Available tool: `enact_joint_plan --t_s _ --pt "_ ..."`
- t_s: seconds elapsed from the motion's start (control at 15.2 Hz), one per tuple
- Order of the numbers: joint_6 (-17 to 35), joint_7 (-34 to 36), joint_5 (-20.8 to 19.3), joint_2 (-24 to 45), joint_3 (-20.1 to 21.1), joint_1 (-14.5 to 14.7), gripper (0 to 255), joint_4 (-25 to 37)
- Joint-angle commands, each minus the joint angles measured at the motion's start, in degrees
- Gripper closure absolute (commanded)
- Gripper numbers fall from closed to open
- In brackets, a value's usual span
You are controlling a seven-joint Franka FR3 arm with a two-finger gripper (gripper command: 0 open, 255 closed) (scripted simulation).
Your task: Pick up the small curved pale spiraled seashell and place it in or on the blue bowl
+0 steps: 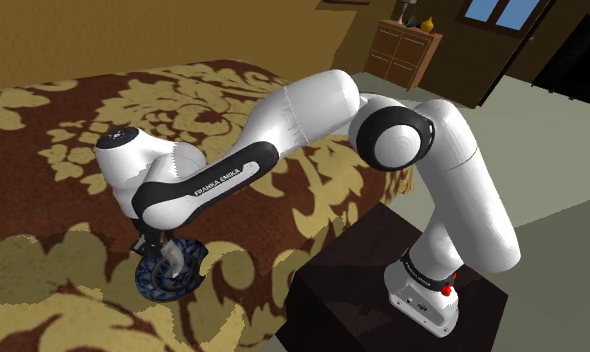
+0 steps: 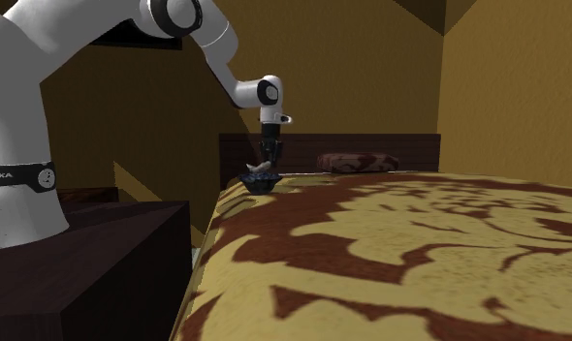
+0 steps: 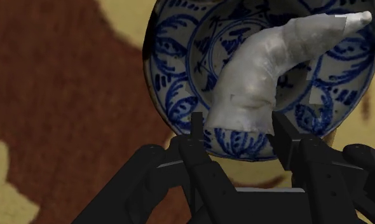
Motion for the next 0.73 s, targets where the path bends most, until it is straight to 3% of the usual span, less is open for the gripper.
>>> enact_joint_plan --t_s 0.0,0.66 --pt "0.98 0.19 -0.22 0.75 -0.17 0.13 255 -0.22" --pt "3.08 0.43 -0.76 2.99 -0.67 0.44 255 -0.09"
